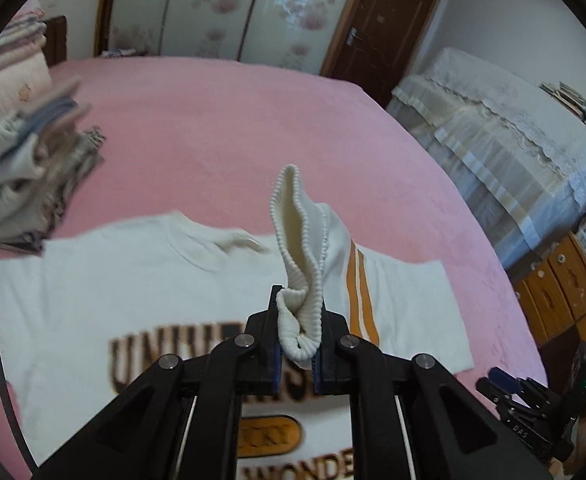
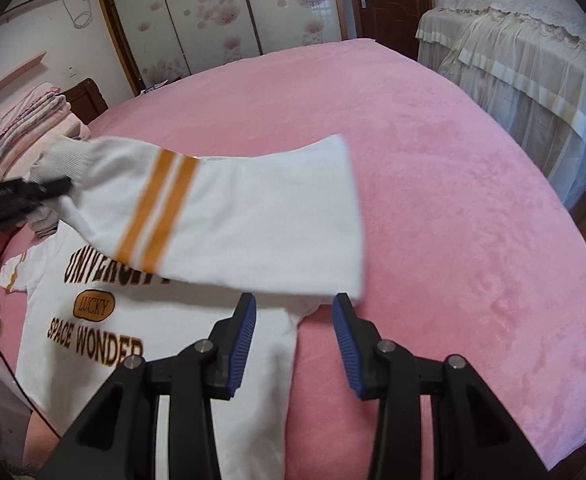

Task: Fold small clothes
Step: 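Grasp the other striped sleeve cuff with the left tool and lift it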

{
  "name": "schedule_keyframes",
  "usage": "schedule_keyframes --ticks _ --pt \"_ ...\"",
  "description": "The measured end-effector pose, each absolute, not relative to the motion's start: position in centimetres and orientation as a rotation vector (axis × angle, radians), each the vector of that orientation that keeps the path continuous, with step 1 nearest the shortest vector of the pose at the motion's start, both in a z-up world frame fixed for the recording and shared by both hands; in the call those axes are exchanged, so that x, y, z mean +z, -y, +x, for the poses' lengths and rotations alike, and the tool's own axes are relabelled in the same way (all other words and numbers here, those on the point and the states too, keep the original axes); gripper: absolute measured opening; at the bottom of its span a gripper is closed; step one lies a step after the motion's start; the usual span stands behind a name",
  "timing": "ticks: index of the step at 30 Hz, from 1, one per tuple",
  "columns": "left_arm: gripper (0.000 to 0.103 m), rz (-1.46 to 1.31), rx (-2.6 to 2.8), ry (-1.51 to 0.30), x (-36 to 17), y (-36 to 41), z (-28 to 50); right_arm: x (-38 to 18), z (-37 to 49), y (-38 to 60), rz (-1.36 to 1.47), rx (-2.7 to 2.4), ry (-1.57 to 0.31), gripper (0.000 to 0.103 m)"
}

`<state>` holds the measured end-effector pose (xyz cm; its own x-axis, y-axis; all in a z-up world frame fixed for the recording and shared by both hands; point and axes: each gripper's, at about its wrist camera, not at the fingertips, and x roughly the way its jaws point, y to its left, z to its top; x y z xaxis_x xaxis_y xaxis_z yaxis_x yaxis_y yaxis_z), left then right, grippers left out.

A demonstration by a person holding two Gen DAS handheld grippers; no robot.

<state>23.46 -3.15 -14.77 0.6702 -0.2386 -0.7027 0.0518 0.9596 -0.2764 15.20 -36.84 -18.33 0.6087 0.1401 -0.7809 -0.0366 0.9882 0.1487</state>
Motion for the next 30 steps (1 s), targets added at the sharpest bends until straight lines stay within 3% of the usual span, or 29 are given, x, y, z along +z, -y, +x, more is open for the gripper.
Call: schedule_keyframes --ticks 7,21,30 --pt "0.009 -0.317 -0.039 -0.855 -17.7 -3.6 23.8 -20.2 16.5 36.1 0.095 0.076 -0.96 0.04" --pt "0.009 -0.318 -0.009 -0.965 -24.7 -4.4 24.6 -20.8 19.4 34.9 0.118 0.086 -0.976 0.04" --pt "0.01 -0.332 -0.005 -1.012 -27.9 -5.3 25.3 -19.4 29.2 37.1 0.184 0.064 -0.998 0.04"
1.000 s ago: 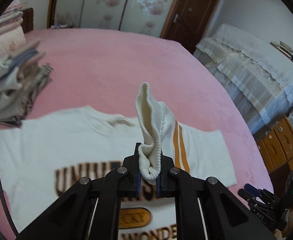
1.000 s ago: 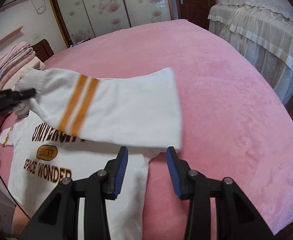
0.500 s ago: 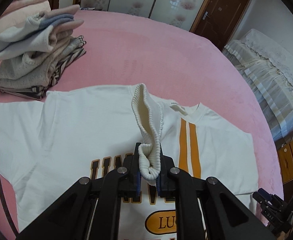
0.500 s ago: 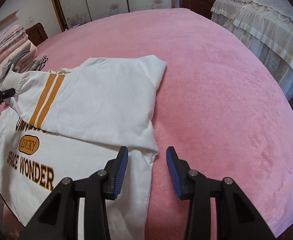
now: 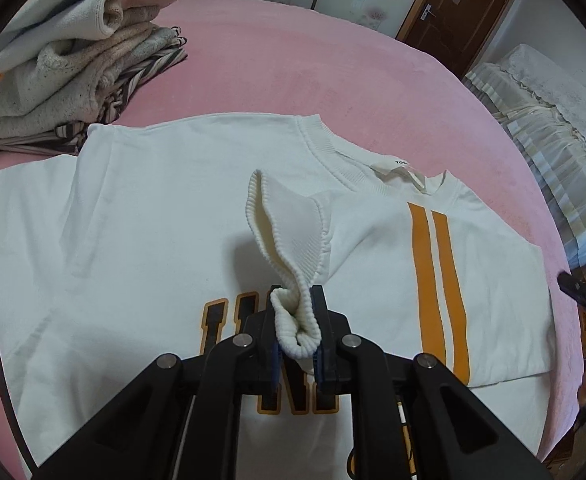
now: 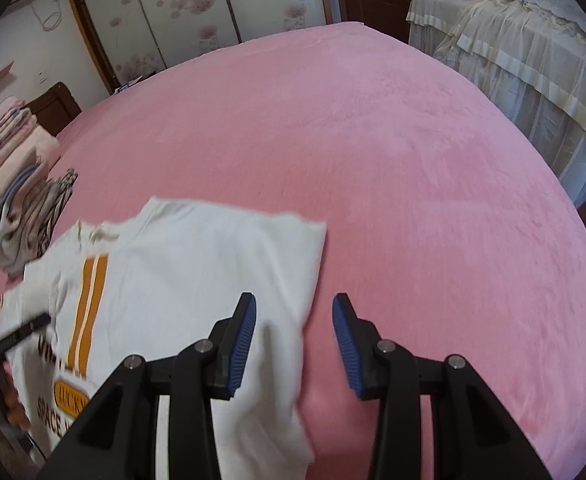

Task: Fold small clothes
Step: 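Grasp the other striped sleeve cuff with the left tool and lift it, then lay the sleeve cuff across the chest and open the left tool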

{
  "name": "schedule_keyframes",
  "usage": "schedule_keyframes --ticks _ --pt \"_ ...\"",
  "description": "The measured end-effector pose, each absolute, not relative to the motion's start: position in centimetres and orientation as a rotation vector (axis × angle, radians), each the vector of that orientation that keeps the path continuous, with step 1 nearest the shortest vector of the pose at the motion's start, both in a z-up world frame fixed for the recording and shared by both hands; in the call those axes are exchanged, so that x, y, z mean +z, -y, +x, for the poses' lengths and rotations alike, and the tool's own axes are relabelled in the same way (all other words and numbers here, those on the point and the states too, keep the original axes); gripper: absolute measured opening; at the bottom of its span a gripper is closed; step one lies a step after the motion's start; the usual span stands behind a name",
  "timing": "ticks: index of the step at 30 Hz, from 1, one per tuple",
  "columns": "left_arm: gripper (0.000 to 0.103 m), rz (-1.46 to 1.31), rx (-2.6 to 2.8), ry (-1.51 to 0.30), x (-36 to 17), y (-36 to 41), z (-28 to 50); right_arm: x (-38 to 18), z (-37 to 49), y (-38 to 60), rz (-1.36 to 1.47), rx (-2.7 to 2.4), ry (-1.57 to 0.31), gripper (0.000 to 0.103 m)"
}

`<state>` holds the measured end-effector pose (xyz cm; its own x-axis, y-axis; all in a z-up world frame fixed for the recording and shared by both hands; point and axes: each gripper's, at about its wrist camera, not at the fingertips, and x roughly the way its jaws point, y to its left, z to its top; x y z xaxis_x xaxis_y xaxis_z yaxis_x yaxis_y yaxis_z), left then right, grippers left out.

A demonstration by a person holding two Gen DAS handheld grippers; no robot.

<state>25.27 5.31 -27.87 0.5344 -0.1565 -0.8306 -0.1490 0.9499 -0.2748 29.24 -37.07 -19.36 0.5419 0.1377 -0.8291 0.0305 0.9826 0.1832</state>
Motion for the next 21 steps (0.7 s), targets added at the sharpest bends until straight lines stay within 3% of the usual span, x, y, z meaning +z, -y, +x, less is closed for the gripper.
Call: schedule_keyframes --ticks 4,6,7,8,17,18,20,21 --pt "0.011 -0.332 -0.011 -1.011 -27.8 -5.2 25.4 -21.6 33.2 38.4 0.268 0.082 -1.103 0.04" --pt "0.011 -0.332 -0.013 -1.01 -27.9 -5.3 25.5 -22.9 34.2 38.6 0.283 0.091 -1.141 0.035" --pt "0.011 -0.334 -0.014 -1.01 -27.9 -5.3 25.5 -23.4 34.6 38.7 0.287 0.105 -1.156 0.015" --pt "0.011 -0.336 -0.016 -1.01 -27.9 -5.3 25.5 -23.6 34.8 38.6 0.289 0.124 -1.161 0.006" --pt "0.014 -0.325 -0.017 -1.008 -28.3 -5.6 25.6 -23.6 35.0 36.1 -0.023 0.162 -1.105 0.006" --pt "0.014 -0.324 -0.016 -1.009 -28.3 -5.6 25.5 -23.6 35.0 36.3 -0.029 0.162 -1.101 0.009" --pt "0.015 -0.324 -0.013 -1.011 -28.3 -5.8 25.5 -23.0 34.5 36.9 -0.029 0.122 -1.087 0.024" --pt "0.016 -0.329 -0.013 -1.013 -28.3 -6.0 25.5 -22.4 34.5 37.3 -0.029 0.098 -1.073 0.026"
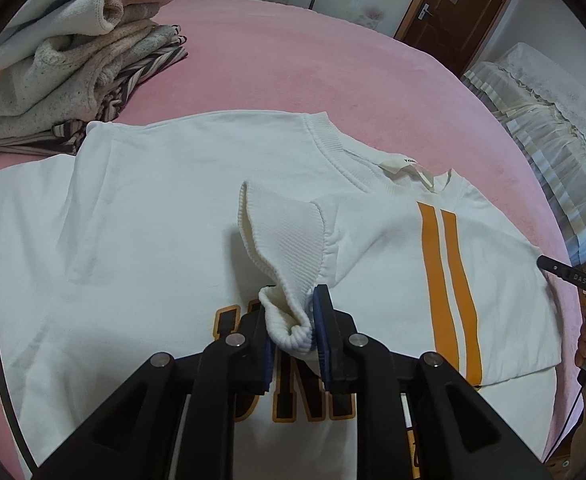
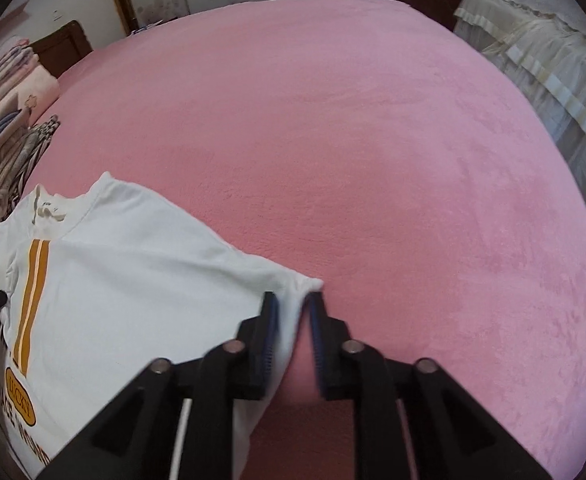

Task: Fold small clothes
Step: 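Lay the sleeve cuff across the chest and open the left tool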

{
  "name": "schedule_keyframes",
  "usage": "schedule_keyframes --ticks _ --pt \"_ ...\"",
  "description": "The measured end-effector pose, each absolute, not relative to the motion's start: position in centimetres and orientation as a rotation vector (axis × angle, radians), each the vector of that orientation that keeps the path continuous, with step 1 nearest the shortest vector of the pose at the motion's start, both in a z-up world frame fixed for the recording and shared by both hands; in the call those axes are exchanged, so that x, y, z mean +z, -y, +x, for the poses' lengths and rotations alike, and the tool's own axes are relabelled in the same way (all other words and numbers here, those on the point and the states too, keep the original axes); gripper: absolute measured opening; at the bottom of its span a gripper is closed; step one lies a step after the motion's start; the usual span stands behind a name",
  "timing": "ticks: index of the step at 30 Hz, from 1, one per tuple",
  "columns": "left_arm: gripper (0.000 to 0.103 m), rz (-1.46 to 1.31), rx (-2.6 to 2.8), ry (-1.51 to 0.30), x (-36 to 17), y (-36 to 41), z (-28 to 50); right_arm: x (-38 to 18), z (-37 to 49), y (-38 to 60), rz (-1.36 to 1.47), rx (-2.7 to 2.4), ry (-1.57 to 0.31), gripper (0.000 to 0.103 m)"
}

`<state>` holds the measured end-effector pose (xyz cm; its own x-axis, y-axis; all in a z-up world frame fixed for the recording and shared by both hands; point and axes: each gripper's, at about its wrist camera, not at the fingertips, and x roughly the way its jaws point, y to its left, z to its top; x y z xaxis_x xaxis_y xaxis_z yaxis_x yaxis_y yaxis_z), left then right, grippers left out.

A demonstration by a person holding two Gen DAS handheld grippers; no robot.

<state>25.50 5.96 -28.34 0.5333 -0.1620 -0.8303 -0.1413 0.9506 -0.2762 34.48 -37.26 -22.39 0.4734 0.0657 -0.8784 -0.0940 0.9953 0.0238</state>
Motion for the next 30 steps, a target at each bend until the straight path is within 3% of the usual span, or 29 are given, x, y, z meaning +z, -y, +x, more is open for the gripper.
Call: schedule_keyframes --ticks 6,10,20,30 --pt "0.019 -0.32 0.014 -1.007 -27.6 -6.0 24.9 -18.7 29.5 35.0 -0.113 0.028 -0.937 0.027" --pt "0.03 -0.302 0.057 -0.983 -26.1 -6.4 23.7 -17.6 26.2 32.1 -0.09 0.094 -0.896 0.026" --pt "0.031 -0.395 0.161 -0.94 -24.2 -10.5 22.5 -19.9 23.9 28.2 -0.054 0.165 -0.939 0.026" --pt "0.032 -0.341 -0.065 -0.966 -24.7 -1.7 23.9 -20.3 22.9 29.2 0.053 0.216 -0.956 0.025"
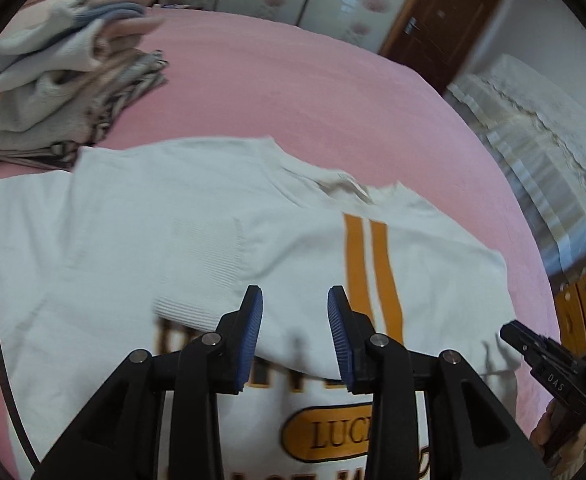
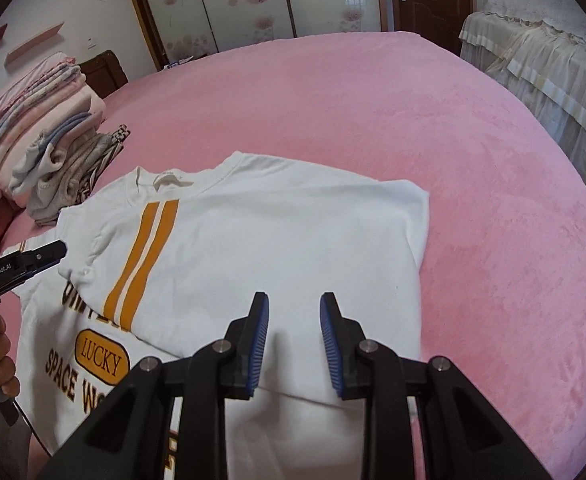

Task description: Fold small clothes

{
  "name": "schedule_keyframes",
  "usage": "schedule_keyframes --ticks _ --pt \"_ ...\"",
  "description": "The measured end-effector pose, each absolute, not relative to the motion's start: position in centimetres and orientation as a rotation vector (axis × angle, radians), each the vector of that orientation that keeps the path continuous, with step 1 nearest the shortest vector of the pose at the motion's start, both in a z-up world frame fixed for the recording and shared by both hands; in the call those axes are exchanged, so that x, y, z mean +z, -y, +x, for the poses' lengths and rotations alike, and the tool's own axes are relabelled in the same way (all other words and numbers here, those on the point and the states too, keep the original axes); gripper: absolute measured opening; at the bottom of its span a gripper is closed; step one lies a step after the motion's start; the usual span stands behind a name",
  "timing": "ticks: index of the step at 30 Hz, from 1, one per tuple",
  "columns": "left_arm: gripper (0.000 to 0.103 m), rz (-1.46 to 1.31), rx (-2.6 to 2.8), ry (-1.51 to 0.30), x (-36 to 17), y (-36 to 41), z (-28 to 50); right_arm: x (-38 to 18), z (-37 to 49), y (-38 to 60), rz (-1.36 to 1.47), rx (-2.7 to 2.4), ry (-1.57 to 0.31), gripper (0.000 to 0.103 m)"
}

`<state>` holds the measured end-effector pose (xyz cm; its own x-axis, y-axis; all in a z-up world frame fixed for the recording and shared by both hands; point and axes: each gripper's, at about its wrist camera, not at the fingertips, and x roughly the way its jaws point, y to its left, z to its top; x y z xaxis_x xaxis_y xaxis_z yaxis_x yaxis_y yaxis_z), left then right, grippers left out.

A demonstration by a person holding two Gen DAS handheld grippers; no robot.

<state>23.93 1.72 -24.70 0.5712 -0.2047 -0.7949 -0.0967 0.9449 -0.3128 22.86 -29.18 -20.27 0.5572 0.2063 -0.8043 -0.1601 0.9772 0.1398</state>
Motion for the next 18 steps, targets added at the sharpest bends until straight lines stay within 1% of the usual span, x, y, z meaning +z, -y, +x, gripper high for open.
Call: schedule_keyframes --ticks 3,7,9,10,11,12,15,18 --pt "0.032 -0.323 -0.084 -0.986 -26.2 -0.3 24.3 -20.5 22.6 29.2 0.061 0.242 -0.959 0.025" --pt "0.032 -0.285 -0.038 -1.006 -28.4 -0.8 25.2 -21.6 22.6 29.2 0.007 0.233 -0.977 0.025" --pt "0.028 -0.309 -0.037 -1.005 -28.9 -1.5 25.4 -22.4 22.8 29.6 -0.016 0.197 -1.0 0.025" --pt "0.027 -0.309 -0.039 -1.003 -28.9 -1.7 25.4 -22.8 22.8 29.9 -0.027 0.177 -1.007 0.021" --pt "0.025 -0.302 -0.041 -1.002 -28.8 -1.8 25.4 -23.0 22.7 30.3 -0.041 0.152 -1.012 0.013" --pt "0.024 -0.295 -0.039 -1.0 -28.6 -1.9 25.3 -23.2 22.7 30.8 -0.048 0.137 -1.016 0.011" --pt "0.022 -0.269 -0.006 -0.993 -28.3 -2.3 25.2 -23.1 22.4 32.1 -0.042 0.095 -1.018 0.009" --pt "0.022 -0.31 -0.018 -0.993 -27.8 -2.9 24.9 -23.0 22.0 32.6 -0.036 0.074 -1.017 0.007"
